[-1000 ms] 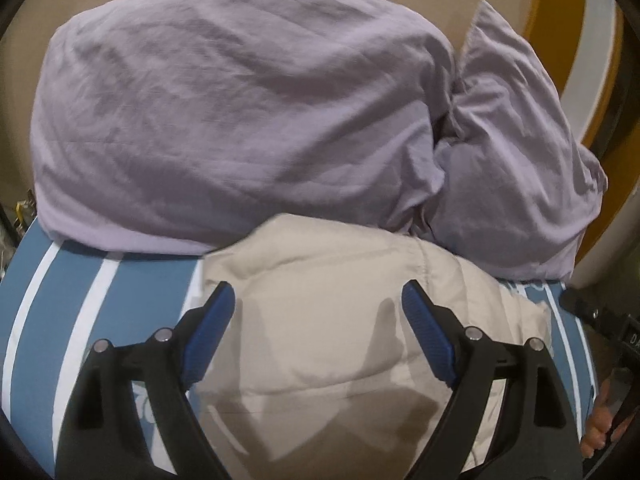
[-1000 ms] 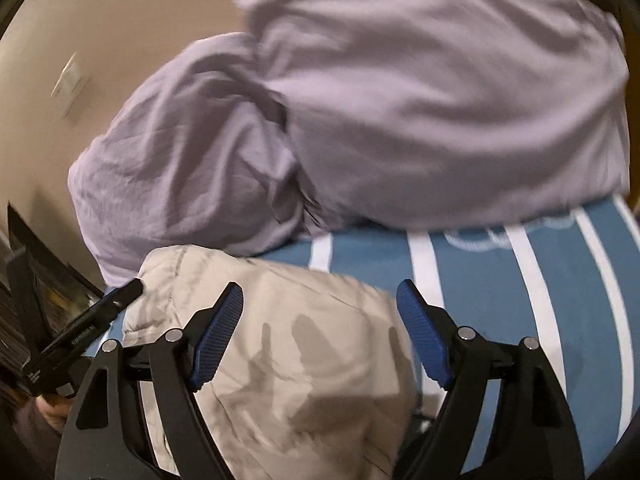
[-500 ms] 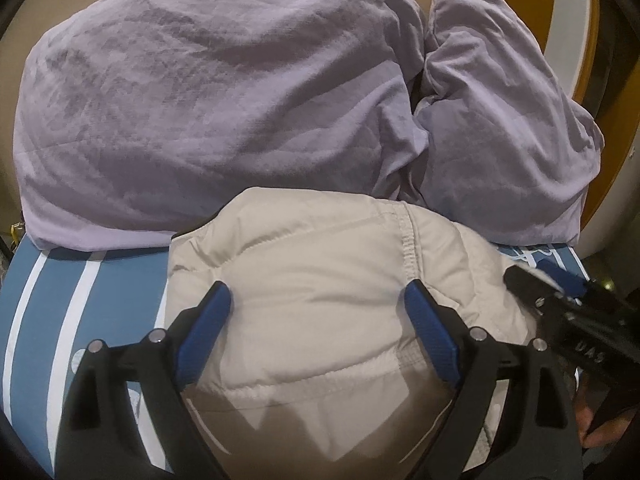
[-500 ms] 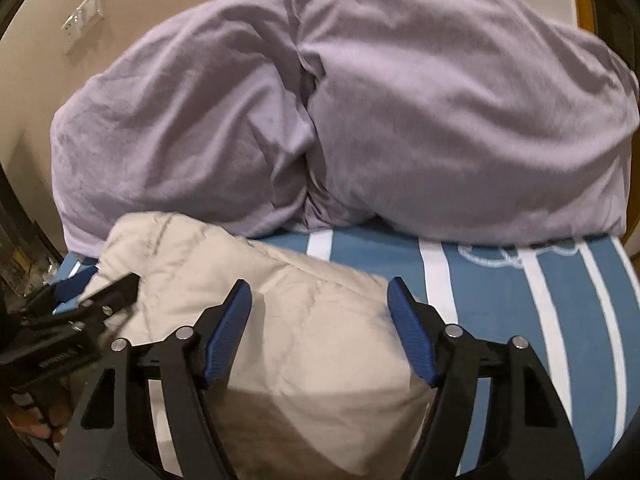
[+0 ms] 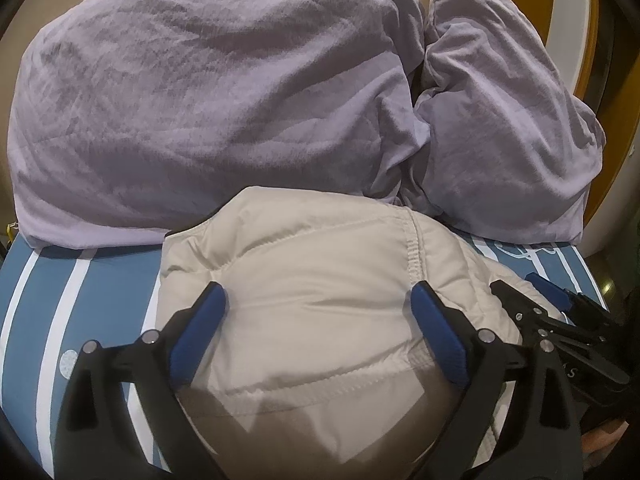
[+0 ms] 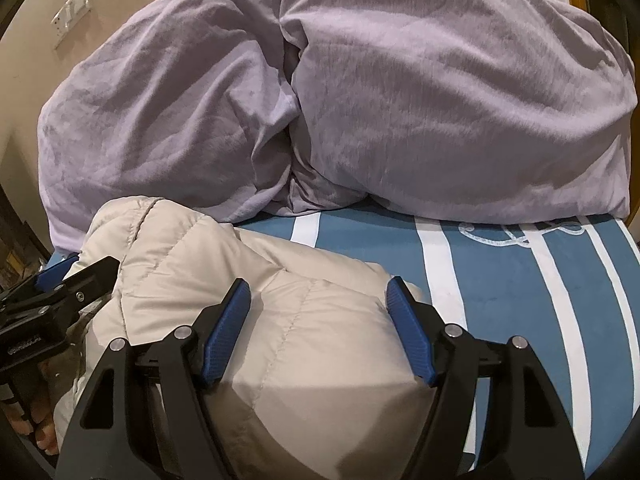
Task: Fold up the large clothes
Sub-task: 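Press the top of the beige bundle down with both open tools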
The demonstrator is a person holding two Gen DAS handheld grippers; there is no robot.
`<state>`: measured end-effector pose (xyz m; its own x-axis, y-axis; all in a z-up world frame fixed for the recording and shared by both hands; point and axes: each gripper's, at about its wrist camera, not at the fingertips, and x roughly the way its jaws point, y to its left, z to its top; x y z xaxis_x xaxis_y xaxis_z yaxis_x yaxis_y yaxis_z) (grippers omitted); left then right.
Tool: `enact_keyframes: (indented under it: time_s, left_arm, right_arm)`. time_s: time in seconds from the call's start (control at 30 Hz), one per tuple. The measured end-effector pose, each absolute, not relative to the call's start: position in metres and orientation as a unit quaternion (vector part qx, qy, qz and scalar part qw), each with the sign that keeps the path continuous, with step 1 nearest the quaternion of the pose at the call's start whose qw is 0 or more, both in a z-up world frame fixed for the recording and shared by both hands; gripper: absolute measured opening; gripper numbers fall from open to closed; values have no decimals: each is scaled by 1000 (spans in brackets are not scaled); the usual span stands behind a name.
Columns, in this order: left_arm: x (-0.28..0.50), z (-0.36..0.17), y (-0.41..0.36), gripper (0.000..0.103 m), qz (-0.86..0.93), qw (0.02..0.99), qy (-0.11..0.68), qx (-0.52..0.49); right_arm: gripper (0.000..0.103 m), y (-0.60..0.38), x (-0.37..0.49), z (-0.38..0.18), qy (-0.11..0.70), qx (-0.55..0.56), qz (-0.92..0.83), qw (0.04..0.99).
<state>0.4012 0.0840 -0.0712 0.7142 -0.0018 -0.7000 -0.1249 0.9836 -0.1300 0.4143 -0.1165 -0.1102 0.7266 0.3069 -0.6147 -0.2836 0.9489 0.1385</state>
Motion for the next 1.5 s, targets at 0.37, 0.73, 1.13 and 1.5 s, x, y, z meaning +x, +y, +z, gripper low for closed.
enact_keyframes:
  time_s: [0.37, 0.73, 1.13, 1.5]
  left_arm:
    - [403, -74, 83, 95, 34, 922, 377, -82]
    - [405, -76, 82, 96, 34, 922, 377, -80]
    - [405, -77, 82, 97, 35, 922, 377, -79]
    - [392, -67, 82, 100, 50, 921, 380, -62]
  right_arm:
    - [72, -118, 419, -117, 335, 27, 158, 929]
    - [73, -119, 422, -119, 336, 34, 156, 928]
    - [77, -118, 424, -120, 340, 38, 157, 927]
    - [87, -127, 403, -106, 351, 24, 128, 927]
